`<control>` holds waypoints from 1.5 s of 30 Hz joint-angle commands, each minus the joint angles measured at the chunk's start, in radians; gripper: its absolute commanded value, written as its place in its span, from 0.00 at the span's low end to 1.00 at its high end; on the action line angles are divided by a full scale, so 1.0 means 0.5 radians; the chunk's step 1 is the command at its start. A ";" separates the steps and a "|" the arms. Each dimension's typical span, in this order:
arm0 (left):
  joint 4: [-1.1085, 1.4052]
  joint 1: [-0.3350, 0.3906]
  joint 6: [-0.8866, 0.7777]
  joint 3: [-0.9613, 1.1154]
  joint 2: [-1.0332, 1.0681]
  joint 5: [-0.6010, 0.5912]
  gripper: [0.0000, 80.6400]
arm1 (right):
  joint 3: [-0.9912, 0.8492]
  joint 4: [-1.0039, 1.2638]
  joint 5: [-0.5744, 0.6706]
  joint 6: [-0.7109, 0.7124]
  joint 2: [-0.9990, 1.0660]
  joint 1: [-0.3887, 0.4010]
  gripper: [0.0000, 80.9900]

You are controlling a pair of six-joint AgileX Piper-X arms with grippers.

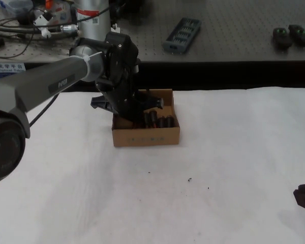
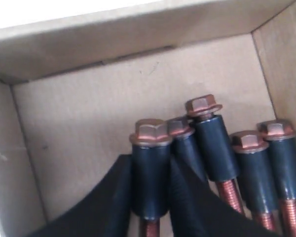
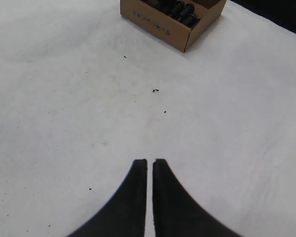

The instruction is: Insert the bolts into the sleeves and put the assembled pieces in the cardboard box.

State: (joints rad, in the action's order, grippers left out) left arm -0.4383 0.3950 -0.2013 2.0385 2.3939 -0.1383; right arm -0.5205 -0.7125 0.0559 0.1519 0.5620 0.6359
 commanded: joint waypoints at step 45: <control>2.212 -0.034 0.003 -2.989 -2.065 -0.028 0.03 | 0.620 0.562 0.242 -0.004 -0.514 -0.015 0.05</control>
State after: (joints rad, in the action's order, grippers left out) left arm 0.3896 0.3782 -0.2049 0.7787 1.4769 -0.1441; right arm -0.2185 -0.4642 0.1541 0.1519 0.3123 0.6359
